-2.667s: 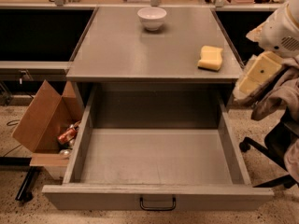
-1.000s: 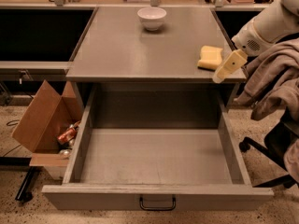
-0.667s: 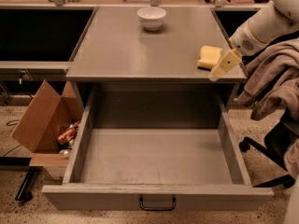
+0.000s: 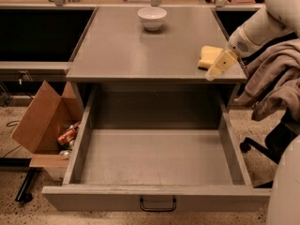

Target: Place sponge into top drawer

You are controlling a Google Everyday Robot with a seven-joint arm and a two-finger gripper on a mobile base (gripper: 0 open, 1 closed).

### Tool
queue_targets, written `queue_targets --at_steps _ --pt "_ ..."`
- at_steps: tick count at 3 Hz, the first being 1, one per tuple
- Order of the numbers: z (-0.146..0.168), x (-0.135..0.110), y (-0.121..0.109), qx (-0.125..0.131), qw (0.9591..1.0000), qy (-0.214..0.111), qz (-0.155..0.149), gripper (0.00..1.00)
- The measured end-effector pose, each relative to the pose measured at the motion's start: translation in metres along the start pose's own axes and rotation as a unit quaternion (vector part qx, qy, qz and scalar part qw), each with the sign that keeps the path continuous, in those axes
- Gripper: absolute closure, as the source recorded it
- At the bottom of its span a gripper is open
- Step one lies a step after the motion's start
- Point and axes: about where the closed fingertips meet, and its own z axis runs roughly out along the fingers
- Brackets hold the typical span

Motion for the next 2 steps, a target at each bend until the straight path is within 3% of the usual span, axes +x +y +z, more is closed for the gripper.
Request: queue_targets --at_steps 2 --pt "0.0213 0.0087 -0.0104 -0.007 0.9986 0.024 0.046 0.04"
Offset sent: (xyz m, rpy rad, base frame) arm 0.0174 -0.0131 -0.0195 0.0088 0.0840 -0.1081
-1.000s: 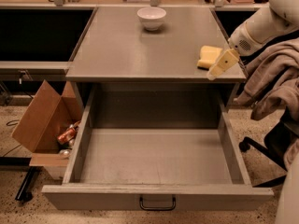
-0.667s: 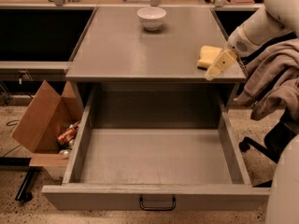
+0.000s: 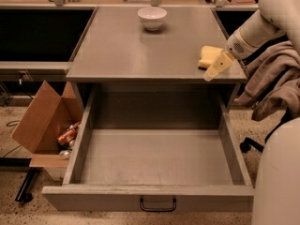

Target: Place sponge into top drawer

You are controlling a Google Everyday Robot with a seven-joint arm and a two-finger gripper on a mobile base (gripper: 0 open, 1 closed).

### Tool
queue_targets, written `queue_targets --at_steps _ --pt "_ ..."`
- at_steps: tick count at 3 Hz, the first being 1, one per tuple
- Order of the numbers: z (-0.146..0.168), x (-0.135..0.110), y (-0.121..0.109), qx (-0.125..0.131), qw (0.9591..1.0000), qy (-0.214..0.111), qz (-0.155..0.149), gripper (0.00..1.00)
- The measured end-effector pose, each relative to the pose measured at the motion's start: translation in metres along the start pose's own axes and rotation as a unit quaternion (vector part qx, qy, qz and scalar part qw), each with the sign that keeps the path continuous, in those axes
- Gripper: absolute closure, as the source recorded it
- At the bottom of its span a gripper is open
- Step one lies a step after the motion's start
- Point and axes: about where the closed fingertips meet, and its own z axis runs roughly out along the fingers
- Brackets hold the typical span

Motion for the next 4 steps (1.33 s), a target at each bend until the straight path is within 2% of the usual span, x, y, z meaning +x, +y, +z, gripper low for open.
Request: queue_targets --at_steps 1,2,3,4 --pt "0.004 0.000 -0.002 -0.002 1.0000 0.005 0.007 0.27" --pt "0.006 -0.003 -0.002 -0.003 0.9999 0.010 0.012 0.58" --pt "0.001 -0.006 -0.002 -0.003 0.9999 0.010 0.012 0.81" --pt "-0.014 -0.026 0.014 -0.008 0.9998 0.004 -0.020 1.00"
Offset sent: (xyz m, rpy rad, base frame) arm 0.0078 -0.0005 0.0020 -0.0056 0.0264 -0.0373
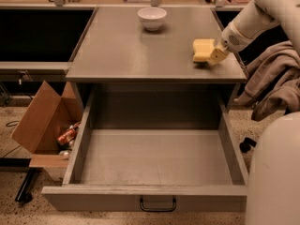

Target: Place sponge into top drawer

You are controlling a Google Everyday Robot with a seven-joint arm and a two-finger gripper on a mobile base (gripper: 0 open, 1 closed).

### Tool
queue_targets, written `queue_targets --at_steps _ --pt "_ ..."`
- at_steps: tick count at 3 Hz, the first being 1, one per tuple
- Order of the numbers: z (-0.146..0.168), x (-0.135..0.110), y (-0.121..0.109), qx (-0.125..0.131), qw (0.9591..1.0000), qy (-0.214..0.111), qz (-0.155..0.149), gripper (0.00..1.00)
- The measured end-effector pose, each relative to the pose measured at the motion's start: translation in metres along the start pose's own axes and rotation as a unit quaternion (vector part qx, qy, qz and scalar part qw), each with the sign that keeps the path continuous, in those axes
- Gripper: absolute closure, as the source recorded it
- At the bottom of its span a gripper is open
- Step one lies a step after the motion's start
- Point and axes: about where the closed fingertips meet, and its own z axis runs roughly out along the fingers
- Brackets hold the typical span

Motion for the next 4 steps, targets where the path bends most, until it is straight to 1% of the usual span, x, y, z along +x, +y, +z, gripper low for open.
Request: queue_targets --at_steps 1,2,3,4 --pt "-0.028 -0.021 0.020 0.000 0.9990 -0.022 -0.039 1.00" --pt "-0.045 -0.032 0.053 -0.034 0.9933 -0.043 -0.102 1.00" --pt "-0.046 -0.032 0.055 -0.035 0.9926 -0.044 -0.107 1.00" --pt "-0.055 -0.028 0.075 -0.048 0.9838 -0.058 -0.162 1.00"
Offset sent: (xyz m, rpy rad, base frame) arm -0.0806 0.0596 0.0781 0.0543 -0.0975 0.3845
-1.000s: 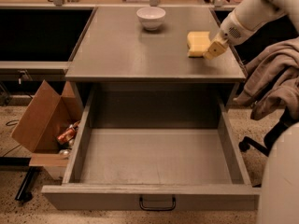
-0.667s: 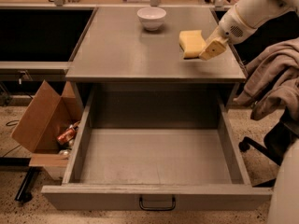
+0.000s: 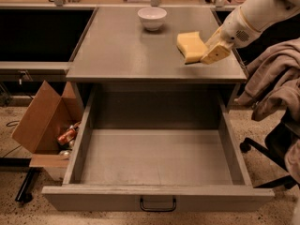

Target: Place sponge into top drawer

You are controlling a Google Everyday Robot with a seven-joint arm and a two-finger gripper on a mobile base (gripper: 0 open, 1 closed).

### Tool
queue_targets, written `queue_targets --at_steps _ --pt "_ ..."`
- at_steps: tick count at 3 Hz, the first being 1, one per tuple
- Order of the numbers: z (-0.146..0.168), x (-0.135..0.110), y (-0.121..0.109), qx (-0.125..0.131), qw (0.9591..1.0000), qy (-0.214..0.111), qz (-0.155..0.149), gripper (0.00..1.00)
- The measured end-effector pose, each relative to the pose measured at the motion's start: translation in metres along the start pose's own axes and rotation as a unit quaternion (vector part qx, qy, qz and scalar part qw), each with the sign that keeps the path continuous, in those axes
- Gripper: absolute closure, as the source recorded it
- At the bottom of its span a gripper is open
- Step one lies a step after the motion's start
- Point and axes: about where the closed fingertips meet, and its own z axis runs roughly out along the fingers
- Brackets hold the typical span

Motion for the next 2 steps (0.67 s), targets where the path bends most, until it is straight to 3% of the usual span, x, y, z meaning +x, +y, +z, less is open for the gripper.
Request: queue_targets --at_steps 1,2 --pt "-0.004 0.009 0.029 -0.027 0.9984 -0.010 -0.048 1.00" --pt "0.000 0.032 0.054 -0.054 0.9960 0.001 -0.071 1.00"
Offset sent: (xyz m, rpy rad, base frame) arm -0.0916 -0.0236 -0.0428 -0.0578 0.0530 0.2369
